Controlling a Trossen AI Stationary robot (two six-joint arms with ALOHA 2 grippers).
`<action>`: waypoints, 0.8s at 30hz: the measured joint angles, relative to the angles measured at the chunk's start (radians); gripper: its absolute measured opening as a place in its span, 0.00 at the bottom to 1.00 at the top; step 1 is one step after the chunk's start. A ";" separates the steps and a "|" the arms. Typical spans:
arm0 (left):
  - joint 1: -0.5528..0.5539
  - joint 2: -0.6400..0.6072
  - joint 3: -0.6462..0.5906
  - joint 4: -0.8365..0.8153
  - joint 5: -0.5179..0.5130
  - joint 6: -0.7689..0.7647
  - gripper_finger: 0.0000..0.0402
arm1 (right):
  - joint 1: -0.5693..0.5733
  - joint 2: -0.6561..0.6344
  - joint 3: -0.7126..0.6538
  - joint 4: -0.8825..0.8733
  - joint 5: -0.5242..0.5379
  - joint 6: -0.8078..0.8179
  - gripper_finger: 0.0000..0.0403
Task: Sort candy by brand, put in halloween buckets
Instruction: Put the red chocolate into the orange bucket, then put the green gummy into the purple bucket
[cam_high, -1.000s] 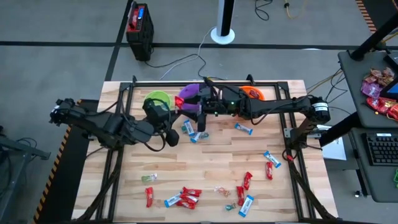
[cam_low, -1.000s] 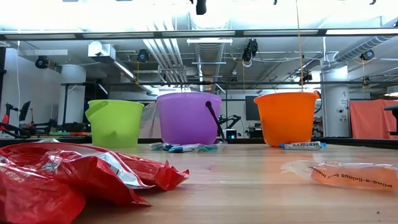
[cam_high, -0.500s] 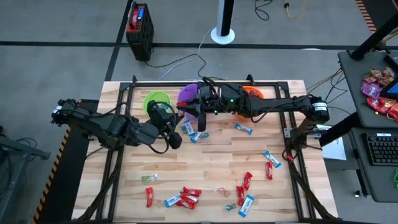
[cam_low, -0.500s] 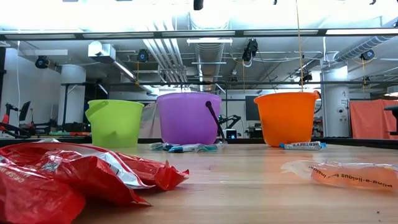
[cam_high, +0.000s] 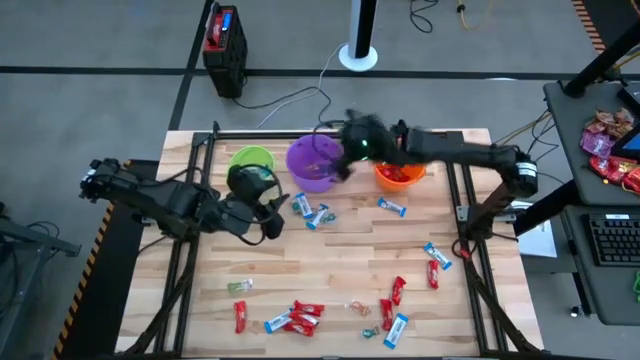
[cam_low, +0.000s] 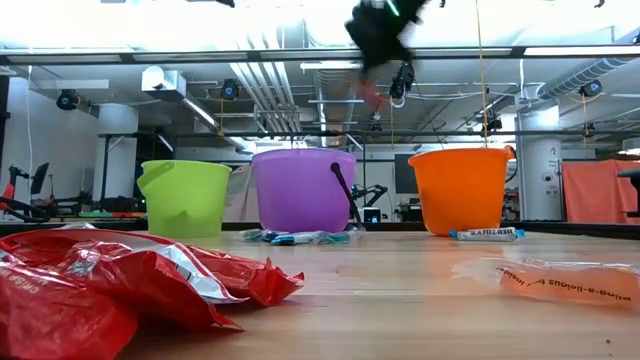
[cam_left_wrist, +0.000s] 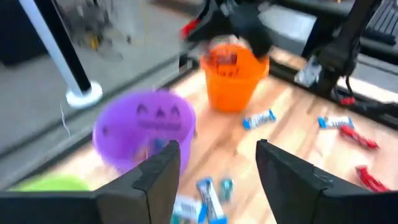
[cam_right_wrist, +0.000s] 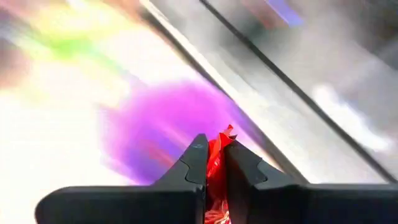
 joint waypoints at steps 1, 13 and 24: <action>0.001 -0.008 0.000 -0.041 0.023 -0.042 0.48 | -0.040 0.007 0.010 -0.171 0.071 0.054 0.05; 0.014 -0.027 0.000 -0.276 0.134 -0.175 0.43 | -0.286 0.015 -0.087 -0.477 -0.167 0.196 0.20; -0.008 -0.012 -0.047 -0.450 0.640 -0.243 0.40 | -0.267 -0.034 -0.089 -0.449 -0.190 0.222 0.45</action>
